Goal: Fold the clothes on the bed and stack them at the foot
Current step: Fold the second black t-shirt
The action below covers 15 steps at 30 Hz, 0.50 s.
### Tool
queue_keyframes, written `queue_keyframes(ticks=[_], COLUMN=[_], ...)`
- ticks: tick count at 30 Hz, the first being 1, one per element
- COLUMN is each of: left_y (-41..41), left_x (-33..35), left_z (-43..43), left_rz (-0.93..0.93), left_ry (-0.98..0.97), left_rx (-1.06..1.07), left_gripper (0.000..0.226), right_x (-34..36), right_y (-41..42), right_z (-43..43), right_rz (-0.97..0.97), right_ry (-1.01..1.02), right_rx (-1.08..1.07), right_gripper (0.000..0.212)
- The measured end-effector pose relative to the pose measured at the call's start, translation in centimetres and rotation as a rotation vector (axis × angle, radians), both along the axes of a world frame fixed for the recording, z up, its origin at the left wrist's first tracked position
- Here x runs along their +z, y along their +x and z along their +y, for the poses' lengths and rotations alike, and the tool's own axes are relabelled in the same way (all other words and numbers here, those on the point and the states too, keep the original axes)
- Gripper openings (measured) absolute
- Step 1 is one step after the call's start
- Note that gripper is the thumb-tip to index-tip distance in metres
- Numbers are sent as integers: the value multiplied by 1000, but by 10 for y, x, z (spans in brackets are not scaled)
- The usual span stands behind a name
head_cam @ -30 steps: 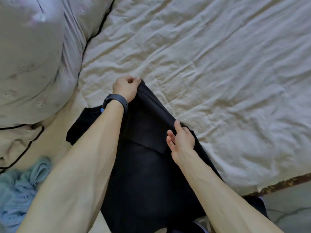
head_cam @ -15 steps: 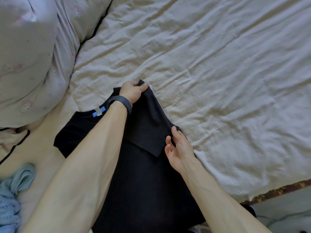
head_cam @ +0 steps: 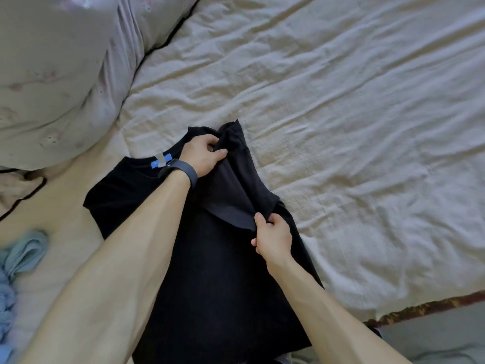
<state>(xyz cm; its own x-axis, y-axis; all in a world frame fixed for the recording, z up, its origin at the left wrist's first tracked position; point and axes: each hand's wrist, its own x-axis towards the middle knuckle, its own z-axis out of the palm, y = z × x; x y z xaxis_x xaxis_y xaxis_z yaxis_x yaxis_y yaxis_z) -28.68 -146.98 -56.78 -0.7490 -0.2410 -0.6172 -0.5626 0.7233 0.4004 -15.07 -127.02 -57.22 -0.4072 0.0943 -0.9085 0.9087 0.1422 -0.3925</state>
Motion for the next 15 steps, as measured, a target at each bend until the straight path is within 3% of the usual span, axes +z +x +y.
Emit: queue_keyframes(ticks=[2, 4, 8, 11, 15], left_y=[4, 14, 49, 82, 108], left_x=[1, 1, 6, 7, 3], left_z=[1, 5, 12, 11, 6], left_rz=[10, 6, 50, -11, -10], left_ry=[22, 47, 64, -24, -18], left_rx=[69, 92, 181, 179, 264], left_gripper=[26, 37, 53, 53, 40], right_x=[-1, 1, 17, 27, 24], right_y=[2, -2, -25, -50, -83], right_z=[2, 8, 25, 19, -23], right_rz=[32, 34, 90, 388, 930], right_ry=[34, 55, 226, 417, 393], right_rx=[13, 171, 929, 1010, 964], right_gripper=[19, 27, 56, 58, 22])
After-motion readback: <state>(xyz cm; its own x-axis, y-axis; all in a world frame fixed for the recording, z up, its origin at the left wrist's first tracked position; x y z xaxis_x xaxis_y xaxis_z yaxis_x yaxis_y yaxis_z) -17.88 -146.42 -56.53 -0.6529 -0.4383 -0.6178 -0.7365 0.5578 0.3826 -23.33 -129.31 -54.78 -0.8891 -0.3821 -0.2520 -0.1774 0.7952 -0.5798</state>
